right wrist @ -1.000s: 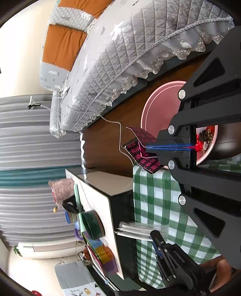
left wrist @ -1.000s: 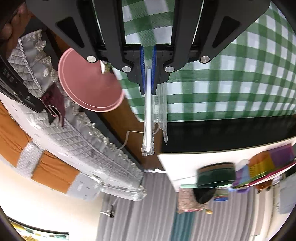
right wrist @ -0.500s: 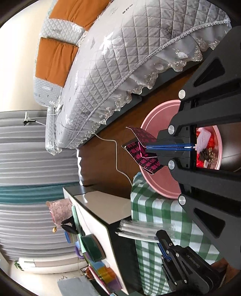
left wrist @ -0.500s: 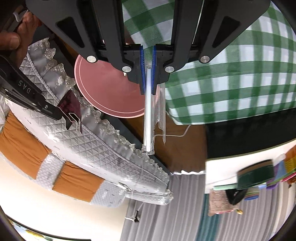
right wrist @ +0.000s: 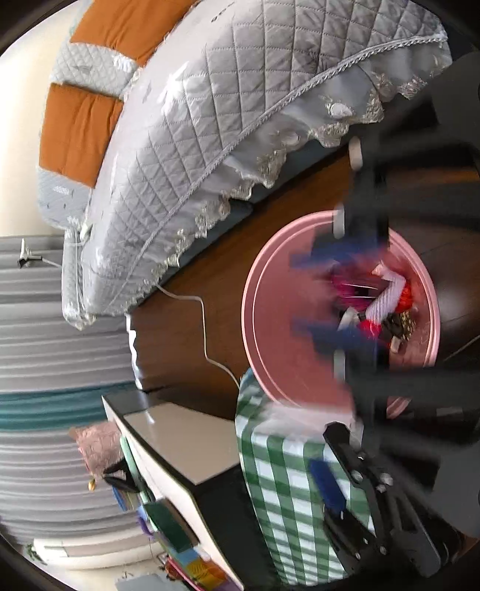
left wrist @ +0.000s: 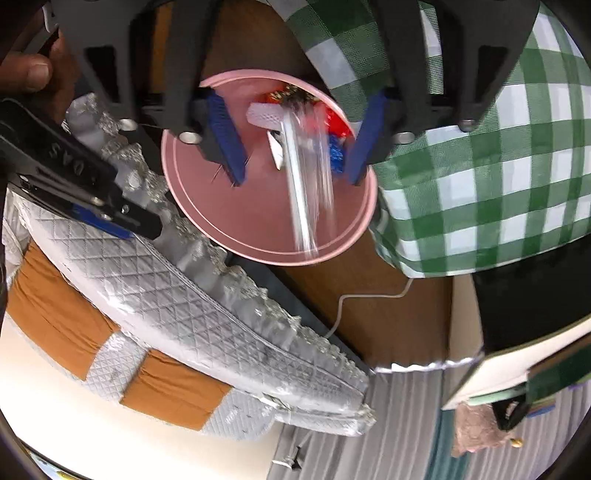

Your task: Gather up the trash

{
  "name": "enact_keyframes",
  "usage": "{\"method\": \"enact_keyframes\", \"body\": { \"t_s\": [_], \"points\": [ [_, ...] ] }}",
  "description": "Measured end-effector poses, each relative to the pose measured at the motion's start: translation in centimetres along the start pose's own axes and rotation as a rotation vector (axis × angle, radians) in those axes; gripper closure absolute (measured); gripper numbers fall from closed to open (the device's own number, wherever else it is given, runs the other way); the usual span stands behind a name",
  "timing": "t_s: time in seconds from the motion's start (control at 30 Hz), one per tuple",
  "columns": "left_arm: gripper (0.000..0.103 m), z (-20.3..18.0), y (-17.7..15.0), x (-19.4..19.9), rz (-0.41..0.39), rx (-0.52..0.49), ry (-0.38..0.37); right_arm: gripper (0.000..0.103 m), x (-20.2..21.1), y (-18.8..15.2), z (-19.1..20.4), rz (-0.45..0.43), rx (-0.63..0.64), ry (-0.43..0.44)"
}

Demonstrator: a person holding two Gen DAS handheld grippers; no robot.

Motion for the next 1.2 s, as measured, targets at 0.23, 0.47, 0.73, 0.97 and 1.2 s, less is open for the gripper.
{"method": "enact_keyframes", "body": {
  "t_s": [0.23, 0.47, 0.73, 0.97, 1.2],
  "points": [
    [0.046, 1.1, 0.9, 1.7, -0.031, 0.032, 0.045, 0.042, 1.1, 0.9, -1.4, -0.025, -0.056, -0.034],
    [0.037, 0.6, 2.5, 6.1, -0.1, 0.023, 0.097, 0.015, 5.1, 2.5, -1.2, -0.088, -0.068, -0.025],
    [0.028, 0.1, 3.5, 12.9, -0.186, 0.042, 0.166, 0.006, 12.2, 4.1, 0.1, -0.158, -0.06, -0.004],
    [0.019, -0.6, 2.5, 19.0, -0.237, 0.053, 0.224, 0.005, 17.4, 3.4, 0.5, -0.192, -0.054, 0.027],
    [0.015, -0.4, -0.3, 24.2, -0.257, 0.044, 0.282, 0.005, 20.4, 0.5, 3.4, -0.188, -0.005, 0.086]
  ]
}}
Point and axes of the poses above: each gripper's, at about its wrist camera, not at the fingertips, and x roughly against the way its jaws point, z to its left, y to its top, the point moved 5 cm from there along -x, roughly the way its jaws point, and after that the axes turned 3 degrees about -y, right-handed, at the moved point
